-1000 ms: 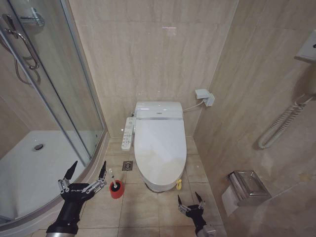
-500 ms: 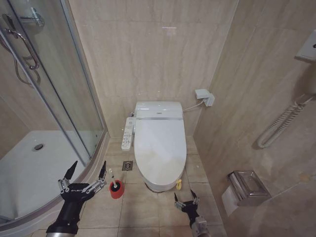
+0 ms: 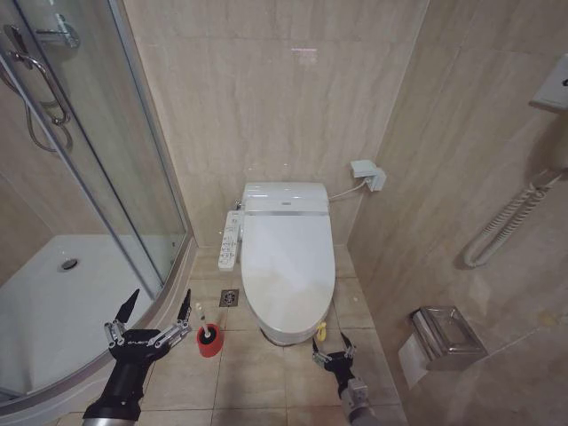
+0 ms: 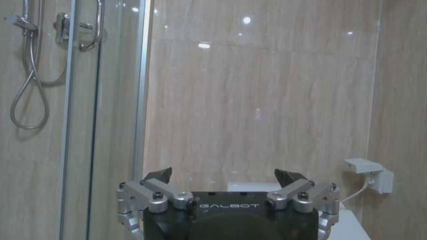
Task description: Open the toilet lid, clean the toilet bowl with a toilet brush, close the toilet lid, and flush.
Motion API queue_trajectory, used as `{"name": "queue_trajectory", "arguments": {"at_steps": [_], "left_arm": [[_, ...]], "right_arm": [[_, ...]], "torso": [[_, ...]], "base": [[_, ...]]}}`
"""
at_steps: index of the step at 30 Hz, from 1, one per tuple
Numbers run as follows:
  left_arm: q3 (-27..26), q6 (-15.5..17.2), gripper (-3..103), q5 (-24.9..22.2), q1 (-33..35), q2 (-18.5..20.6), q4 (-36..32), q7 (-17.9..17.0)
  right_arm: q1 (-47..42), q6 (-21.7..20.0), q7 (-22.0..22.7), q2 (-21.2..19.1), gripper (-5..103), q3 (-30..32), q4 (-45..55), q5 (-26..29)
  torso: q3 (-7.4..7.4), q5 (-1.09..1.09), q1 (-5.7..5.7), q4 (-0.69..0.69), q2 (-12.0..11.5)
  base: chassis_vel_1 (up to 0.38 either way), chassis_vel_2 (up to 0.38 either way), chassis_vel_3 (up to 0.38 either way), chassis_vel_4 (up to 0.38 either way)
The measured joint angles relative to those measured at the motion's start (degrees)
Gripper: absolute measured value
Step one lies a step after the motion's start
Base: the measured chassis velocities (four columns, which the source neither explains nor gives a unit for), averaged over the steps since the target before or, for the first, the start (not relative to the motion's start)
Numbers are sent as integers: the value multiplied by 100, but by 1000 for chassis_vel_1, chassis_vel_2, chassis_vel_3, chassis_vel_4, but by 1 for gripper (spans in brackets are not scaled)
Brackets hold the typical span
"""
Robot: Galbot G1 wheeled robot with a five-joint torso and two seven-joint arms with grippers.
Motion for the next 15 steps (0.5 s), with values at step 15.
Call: {"name": "queue_trajectory", "arguments": {"at_steps": [15], "left_arm": [[0,0,100,0,0,0,0,0]], "right_arm": [[121,9,7,9,103,-14,-131,-27]], "torso": [[0,-1,-1,-1,0]], "base": [[0,0,0,0]]}}
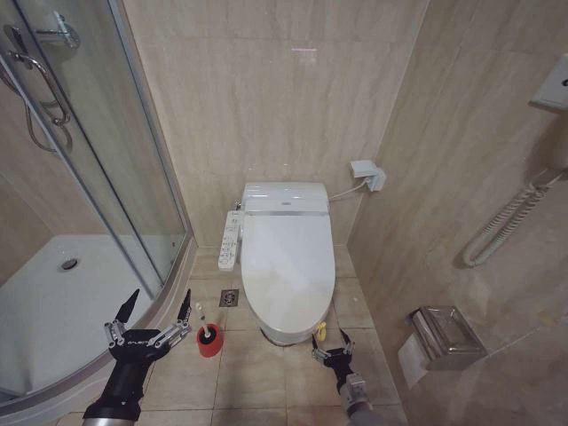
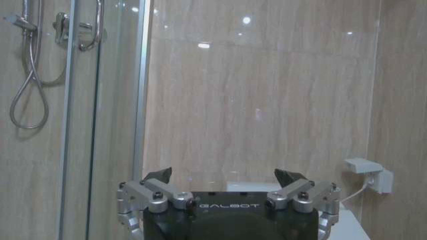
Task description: Open the toilet lid, clean the toilet bowl with a toilet brush, close the toilet lid, and flush.
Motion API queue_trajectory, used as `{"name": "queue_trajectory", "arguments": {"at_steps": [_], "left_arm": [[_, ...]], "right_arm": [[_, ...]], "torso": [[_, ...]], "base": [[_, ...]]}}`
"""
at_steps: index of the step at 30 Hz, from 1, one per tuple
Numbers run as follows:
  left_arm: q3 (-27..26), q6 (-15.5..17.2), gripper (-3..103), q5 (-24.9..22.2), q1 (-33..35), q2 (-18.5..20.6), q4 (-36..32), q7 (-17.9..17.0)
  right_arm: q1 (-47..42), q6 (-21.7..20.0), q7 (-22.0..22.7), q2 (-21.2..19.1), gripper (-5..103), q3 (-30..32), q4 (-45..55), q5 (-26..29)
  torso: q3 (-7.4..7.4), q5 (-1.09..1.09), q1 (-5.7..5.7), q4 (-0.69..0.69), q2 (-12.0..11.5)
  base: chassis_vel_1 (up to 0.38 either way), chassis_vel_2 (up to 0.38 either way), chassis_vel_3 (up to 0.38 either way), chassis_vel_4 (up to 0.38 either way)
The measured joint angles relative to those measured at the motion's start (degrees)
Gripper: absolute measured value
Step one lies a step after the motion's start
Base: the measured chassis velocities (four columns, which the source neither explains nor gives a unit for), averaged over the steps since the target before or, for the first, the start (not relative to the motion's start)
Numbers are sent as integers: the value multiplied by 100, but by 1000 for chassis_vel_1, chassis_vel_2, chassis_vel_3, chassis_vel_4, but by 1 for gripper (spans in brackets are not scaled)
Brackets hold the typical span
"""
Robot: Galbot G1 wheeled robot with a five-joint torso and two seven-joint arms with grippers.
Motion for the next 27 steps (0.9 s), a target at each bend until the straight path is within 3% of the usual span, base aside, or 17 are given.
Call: {"name": "queue_trajectory", "arguments": {"at_steps": [3,4,10,11,18,19,26,27], "left_arm": [[0,0,100,0,0,0,0,0],[0,0,100,0,0,0,0,0],[0,0,100,0,0,0,0,0],[0,0,100,0,0,0,0,0],[0,0,100,0,0,0,0,0],[0,0,100,0,0,0,0,0],[0,0,100,0,0,0,0,0],[0,0,100,0,0,0,0,0]], "right_arm": [[2,33,-48,3,103,-1,-17,-3],[2,41,-57,0,79,-2,-17,-2],[3,51,-66,-18,79,-21,5,16],[3,51,-67,-19,52,-29,21,31],[-56,57,-95,-10,52,-66,94,42],[-80,56,-99,-10,25,-76,124,52],[-133,49,-87,-58,25,-84,246,143],[-153,44,-78,-69,1,-72,302,175]], "torso": [[0,0,0,0,0],[0,0,0,0,0],[-1,1,0,1,0],[-1,1,0,2,0],[-1,2,0,2,0],[-1,2,0,2,0],[-1,1,0,2,0],[-1,2,0,2,0]], "base": [[0,0,0,0],[0,0,0,0],[0,0,0,0],[0,0,0,0],[0,0,0,0],[0,0,0,0],[0,0,0,0],[0,0,0,0]]}}
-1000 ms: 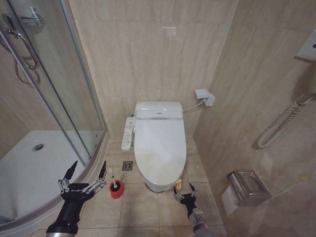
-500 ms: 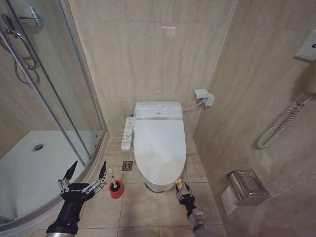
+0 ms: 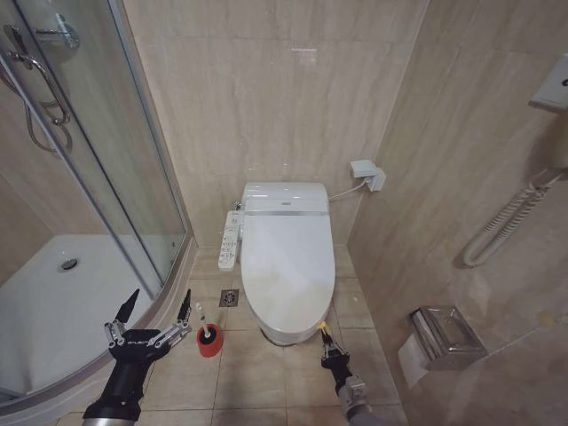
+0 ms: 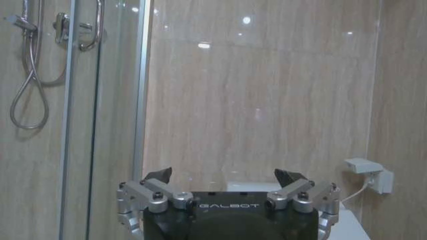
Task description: Open the toilet lid, clean the toilet bowl with a toilet brush, close the toilet lid, and flush.
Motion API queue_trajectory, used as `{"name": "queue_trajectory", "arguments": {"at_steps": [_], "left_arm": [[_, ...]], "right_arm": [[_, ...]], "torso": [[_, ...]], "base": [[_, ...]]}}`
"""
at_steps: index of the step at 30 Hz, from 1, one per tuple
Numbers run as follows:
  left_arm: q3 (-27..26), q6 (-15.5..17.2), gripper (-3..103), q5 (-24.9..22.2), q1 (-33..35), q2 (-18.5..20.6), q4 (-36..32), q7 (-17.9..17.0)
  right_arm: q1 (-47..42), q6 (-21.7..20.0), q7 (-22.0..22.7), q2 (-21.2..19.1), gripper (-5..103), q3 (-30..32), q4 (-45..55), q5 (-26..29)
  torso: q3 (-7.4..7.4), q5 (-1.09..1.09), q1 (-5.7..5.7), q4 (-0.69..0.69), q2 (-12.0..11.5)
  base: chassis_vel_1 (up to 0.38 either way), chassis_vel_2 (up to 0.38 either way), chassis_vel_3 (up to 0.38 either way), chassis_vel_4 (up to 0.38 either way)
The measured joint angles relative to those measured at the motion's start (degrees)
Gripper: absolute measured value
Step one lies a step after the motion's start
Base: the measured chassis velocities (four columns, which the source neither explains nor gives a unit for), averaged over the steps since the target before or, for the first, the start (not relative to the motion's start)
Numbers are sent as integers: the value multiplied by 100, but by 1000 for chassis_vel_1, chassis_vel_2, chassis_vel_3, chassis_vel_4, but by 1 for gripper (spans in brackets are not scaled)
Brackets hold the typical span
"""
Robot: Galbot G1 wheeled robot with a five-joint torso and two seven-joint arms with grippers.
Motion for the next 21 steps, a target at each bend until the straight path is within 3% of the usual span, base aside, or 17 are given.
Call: {"name": "queue_trajectory", "arguments": {"at_steps": [9,18,21], "left_arm": [[0,0,100,0,0,0,0,0],[0,0,100,0,0,0,0,0],[0,0,100,0,0,0,0,0]], "right_arm": [[-305,-125,99,-136,1,200,820,401],[-854,-246,320,-421,1,704,2432,905],[-1064,-454,525,-605,1,881,3533,1244]], "torso": [[0,1,0,1,0],[1,2,1,1,0],[1,0,1,2,1]], "base": [[0,0,0,0],[0,0,0,0],[0,0,0,0]]}}
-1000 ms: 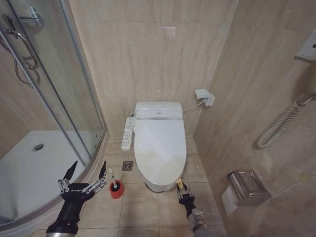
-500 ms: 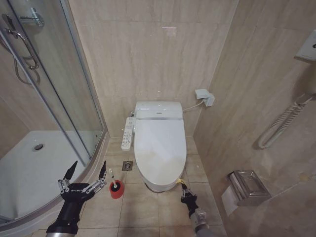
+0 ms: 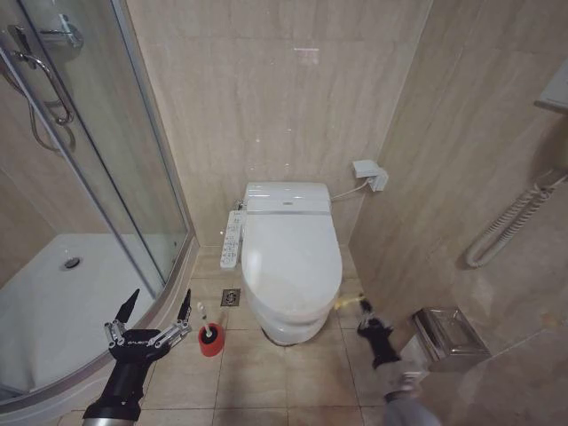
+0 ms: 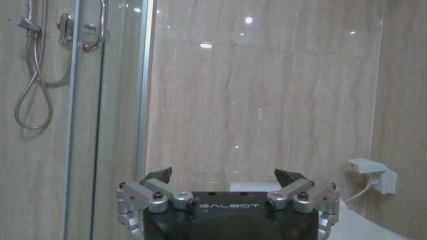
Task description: Open the toilet lid, clean the toilet bowl with a toilet brush, close the toilet lid, and flush.
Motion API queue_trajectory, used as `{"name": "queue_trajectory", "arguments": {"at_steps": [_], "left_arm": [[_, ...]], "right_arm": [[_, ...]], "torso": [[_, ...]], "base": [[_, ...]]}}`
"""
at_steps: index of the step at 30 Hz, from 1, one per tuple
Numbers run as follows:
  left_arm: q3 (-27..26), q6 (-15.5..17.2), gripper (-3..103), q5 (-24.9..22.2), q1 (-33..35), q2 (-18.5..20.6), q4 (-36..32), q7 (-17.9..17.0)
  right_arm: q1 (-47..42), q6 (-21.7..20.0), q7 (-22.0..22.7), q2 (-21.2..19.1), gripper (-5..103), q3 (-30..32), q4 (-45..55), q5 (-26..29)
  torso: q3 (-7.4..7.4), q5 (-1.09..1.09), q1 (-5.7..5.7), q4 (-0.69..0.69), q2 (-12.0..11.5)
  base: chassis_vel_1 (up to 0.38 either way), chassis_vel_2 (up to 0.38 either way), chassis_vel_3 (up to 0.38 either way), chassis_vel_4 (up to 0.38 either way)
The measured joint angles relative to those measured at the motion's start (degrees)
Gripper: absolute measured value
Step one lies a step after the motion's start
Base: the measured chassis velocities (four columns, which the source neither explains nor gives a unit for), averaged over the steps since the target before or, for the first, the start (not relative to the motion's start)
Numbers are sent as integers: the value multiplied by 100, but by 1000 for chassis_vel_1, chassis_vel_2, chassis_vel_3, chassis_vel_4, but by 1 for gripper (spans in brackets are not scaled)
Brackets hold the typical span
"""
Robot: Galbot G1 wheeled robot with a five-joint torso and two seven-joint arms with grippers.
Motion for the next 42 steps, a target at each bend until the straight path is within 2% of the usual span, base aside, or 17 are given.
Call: {"name": "queue_trajectory", "arguments": {"at_steps": [6,9,14,19,20,21,22,23,26,29,42], "left_arm": [[0,0,100,0,0,0,0,0],[0,0,100,0,0,0,0,0],[0,0,100,0,0,0,0,0],[0,0,100,0,0,-2,0,0],[-23,1,100,0,2,3,1,-2],[5,-3,100,0,-1,-3,-1,5],[0,-1,100,0,1,4,1,2],[1,-2,100,0,0,-1,0,0],[1,-1,100,0,0,0,1,0],[0,-1,100,0,0,0,1,0],[0,0,100,0,0,0,0,0]], "right_arm": [[-50,-404,271,-170,1,165,1065,501],[282,-712,472,-278,1,202,1578,888],[855,-1031,648,-530,1,277,1831,1396],[1430,-1186,785,-784,1,336,1781,1744],[1617,-1179,821,-827,1,395,1771,1786],[1817,-1224,850,-855,1,382,1670,1888],[1998,-1249,865,-868,0,369,1559,1955],[2187,-1263,878,-870,0,343,1449,1997],[2569,-1274,904,-835,0,263,1231,2047],[2715,-1299,927,-764,0,184,1136,2066],[3140,-1288,868,-652,0,-193,667,2036]], "torso": [[0,-1,0,1,0],[1,-1,1,1,-1],[2,0,1,1,-1],[2,0,2,2,-2],[-2,-11,1,-16,2],[-4,-10,-5,-9,2],[-2,2,-3,-12,1],[0,3,-1,-5,-1],[-2,-6,-3,-6,1],[-1,0,-2,-5,0],[0,-1,-1,-2,0]], "base": [[0,0,0,0],[0,0,0,0],[0,0,0,0],[0,0,0,0],[0,0,0,0],[-6,-52,-18,19],[-52,-52,-37,4],[-23,-71,-37,4],[-8,-24,-12,1],[0,0,0,0],[0,0,0,0]]}}
